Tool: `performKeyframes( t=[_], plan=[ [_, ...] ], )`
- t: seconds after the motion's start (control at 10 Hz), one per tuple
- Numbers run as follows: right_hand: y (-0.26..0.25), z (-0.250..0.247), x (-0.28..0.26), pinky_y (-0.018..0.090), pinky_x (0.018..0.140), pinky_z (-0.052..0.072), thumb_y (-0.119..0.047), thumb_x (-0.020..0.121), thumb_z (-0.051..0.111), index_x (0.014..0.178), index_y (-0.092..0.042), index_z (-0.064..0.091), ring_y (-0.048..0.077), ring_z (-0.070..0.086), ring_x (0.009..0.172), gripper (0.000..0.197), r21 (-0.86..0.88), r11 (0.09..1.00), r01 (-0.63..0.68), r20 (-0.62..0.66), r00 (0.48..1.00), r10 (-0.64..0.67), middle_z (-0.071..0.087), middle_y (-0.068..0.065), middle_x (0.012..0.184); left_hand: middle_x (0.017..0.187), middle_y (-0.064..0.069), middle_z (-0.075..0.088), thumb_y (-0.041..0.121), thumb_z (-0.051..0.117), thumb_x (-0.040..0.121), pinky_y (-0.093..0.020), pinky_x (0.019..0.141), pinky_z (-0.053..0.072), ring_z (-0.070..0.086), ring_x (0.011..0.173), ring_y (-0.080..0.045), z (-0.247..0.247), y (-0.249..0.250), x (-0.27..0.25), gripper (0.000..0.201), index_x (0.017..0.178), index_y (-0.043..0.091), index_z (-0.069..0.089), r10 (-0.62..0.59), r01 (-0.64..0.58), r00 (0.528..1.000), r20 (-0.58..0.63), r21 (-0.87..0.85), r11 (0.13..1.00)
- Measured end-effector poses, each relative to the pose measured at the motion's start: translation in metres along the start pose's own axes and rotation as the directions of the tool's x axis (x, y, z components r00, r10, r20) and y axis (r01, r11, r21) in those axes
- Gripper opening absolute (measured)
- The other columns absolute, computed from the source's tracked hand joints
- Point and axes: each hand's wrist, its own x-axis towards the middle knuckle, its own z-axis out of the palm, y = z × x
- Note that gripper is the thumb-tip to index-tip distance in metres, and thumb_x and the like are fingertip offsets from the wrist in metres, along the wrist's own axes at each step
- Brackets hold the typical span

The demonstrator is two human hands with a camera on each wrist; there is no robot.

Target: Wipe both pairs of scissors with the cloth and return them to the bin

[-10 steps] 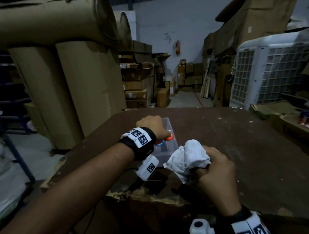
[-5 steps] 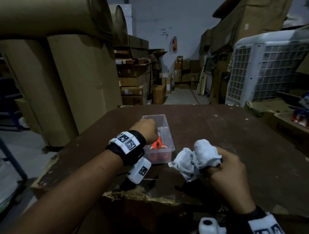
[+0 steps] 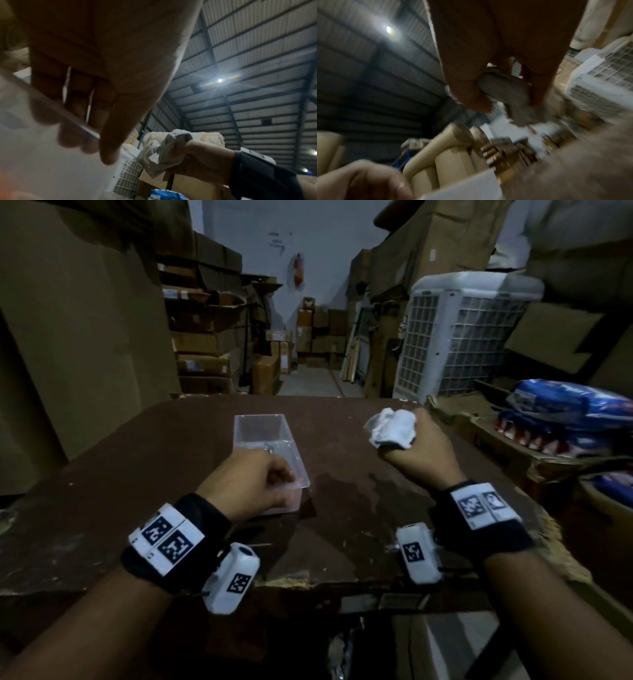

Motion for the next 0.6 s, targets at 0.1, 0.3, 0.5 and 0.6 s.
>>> performKeyframes(
  t=[0.1, 0.3, 0.5, 0.6],
  plan=[
    [-0.002, 0.005, 0.001, 0.030, 0.074, 0.042, -0.063, 0.064, 0.072, 0.102, -0.021, 0.055, 0.021, 0.059, 0.093, 0.059, -0.232, 0.972, 0.034, 0.423, 0.904, 0.069, 0.060, 0.001, 0.096, 0.097, 0.015, 0.077, 0.016, 0.087, 0.075, -0.022, 0.088, 0.054, 0.069, 0.090, 0.001, 0.001, -0.007, -0.006, 0.030, 0.101, 0.030, 0.080, 0.010, -0.011, 0.997, -0.077, -0.018, 1.000],
    [-0.016, -0.002, -0.012, 0.029, 0.083, 0.046, -0.058, 0.081, 0.071, 0.117, -0.021, 0.065, 0.019, 0.061, 0.102, 0.052, -0.424, 0.893, 0.152, 0.718, 0.657, 0.229, 0.066, -0.003, 0.111, 0.089, 0.017, 0.077, 0.013, 0.089, 0.072, 0.003, 0.073, 0.039, 0.067, 0.081, 0.008, -0.009, -0.024, -0.018, 0.030, 0.095, 0.032, 0.082, -0.007, 0.001, 0.994, -0.106, -0.061, 0.998],
    [-0.035, -0.009, -0.025, 0.021, 0.086, 0.038, -0.027, 0.091, 0.066, 0.128, -0.014, 0.060, 0.024, 0.058, 0.118, 0.040, -0.381, 0.865, 0.325, 0.552, 0.831, -0.070, 0.061, 0.005, 0.129, 0.099, 0.022, 0.072, 0.035, 0.083, 0.080, 0.002, 0.072, 0.037, 0.053, 0.081, 0.021, -0.019, -0.020, -0.025, 0.025, 0.105, 0.032, 0.079, 0.005, -0.014, 0.994, -0.113, -0.082, 0.996],
    [-0.049, -0.014, -0.032, 0.014, 0.102, 0.030, -0.014, 0.090, 0.064, 0.123, -0.010, 0.065, 0.021, 0.048, 0.135, 0.033, -0.303, 0.861, 0.408, 0.459, 0.855, -0.244, 0.058, 0.006, 0.139, 0.111, 0.019, 0.071, 0.038, 0.078, 0.084, -0.007, 0.080, 0.042, 0.051, 0.085, 0.018, -0.024, -0.011, -0.028, 0.028, 0.112, 0.032, 0.076, 0.022, -0.038, 0.986, -0.167, -0.095, 0.995]
  ],
)
